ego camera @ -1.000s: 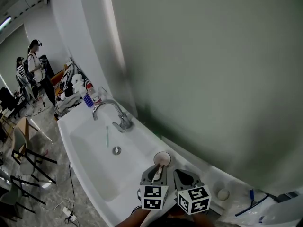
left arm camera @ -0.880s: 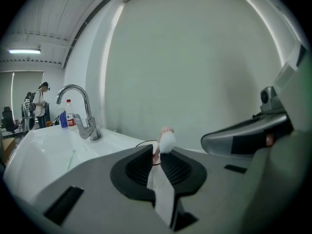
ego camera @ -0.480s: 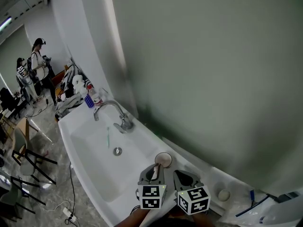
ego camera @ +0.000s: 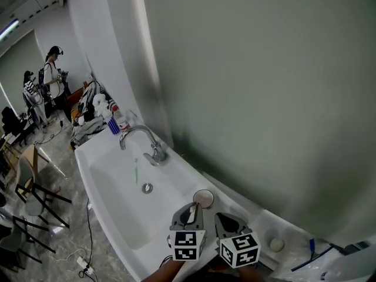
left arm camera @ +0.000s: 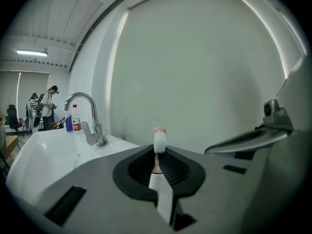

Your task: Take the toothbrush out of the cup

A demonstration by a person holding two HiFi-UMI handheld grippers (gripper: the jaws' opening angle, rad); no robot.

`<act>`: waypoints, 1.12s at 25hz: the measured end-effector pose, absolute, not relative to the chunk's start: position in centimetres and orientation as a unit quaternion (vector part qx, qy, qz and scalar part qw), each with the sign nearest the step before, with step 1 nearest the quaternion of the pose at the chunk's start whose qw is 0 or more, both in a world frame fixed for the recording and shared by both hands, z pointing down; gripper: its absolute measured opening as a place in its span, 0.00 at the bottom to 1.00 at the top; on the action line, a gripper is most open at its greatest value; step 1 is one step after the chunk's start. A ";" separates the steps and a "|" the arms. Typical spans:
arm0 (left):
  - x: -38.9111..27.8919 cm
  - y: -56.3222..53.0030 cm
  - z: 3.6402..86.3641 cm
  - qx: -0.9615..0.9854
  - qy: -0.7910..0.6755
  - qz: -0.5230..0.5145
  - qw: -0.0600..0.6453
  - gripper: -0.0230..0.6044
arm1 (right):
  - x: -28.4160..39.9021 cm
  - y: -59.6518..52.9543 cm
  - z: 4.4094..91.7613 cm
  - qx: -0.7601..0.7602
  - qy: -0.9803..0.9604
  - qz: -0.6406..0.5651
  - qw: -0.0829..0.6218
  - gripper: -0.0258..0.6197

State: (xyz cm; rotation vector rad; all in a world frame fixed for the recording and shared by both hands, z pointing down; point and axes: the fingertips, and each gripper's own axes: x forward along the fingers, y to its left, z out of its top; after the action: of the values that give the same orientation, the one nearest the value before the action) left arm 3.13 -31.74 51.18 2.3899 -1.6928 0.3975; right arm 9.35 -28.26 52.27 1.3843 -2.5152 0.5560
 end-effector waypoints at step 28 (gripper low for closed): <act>1.3 -28.0 45.9 0.821 -0.558 0.089 0.085 0.08 | 7.0 -24.2 50.2 0.476 -0.850 0.200 0.107 0.06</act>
State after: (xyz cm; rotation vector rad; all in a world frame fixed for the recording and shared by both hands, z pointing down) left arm 1.34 -27.95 45.89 2.4481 -1.6641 0.2654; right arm 6.98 -24.18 50.23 1.4023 -2.5006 0.5874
